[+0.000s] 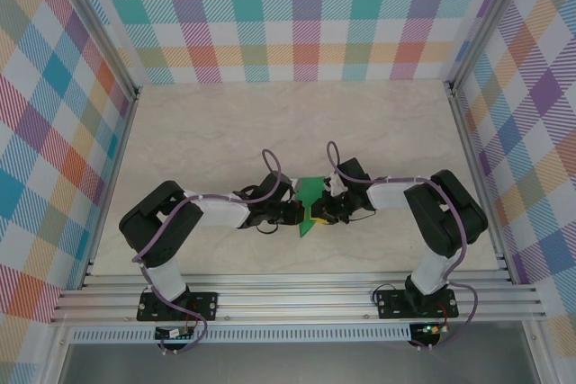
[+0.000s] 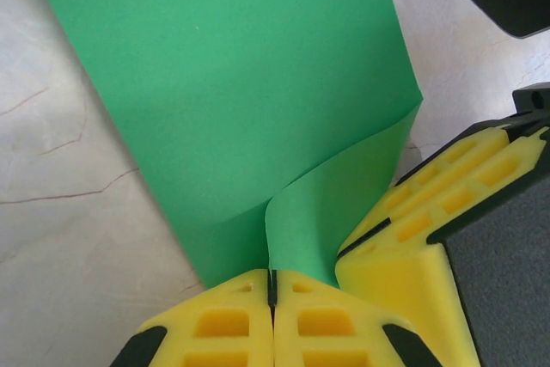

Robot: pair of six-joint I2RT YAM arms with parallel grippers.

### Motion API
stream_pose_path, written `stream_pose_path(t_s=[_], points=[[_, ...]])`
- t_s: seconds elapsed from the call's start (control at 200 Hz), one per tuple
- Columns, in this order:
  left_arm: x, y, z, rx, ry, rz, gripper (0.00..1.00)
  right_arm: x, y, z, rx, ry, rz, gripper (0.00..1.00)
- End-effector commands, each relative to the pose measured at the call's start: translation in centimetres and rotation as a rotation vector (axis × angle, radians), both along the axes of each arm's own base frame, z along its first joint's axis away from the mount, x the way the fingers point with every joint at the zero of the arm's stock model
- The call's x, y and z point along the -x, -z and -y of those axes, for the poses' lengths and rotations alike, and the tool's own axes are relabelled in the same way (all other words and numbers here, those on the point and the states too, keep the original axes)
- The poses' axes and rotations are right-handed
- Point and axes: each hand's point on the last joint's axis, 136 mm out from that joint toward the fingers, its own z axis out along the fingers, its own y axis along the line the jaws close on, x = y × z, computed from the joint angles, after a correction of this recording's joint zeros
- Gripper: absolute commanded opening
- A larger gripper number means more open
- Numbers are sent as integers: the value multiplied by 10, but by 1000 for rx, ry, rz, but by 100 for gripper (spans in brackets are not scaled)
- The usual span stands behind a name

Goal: Fold a paper plane with a square sheet of paper (pick it up from the middle)
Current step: Third fold the triangle at the center of the table.

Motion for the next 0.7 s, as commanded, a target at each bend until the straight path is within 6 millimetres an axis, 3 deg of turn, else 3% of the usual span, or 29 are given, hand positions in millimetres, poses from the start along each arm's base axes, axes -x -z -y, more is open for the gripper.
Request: stream_pose_path(t_s=[0.0, 0.225, 0.43, 0.575, 0.695], points=[[10, 18, -18, -77, -17, -35, 6, 6, -2, 8, 41, 1, 17, 14], [10, 17, -17, -74, -16, -33, 6, 18, -16, 0, -21, 1, 27, 14], [10, 17, -17, -74, -12, -35, 6, 20, -14, -15, -56, -9, 21, 13], [10, 18, -17, -76, -10, -35, 6, 21, -1, -16, -37, -9, 4, 13], [11, 18, -17, -77, -12, -37, 6, 28, 19, -6, 35, -2, -25, 12]])
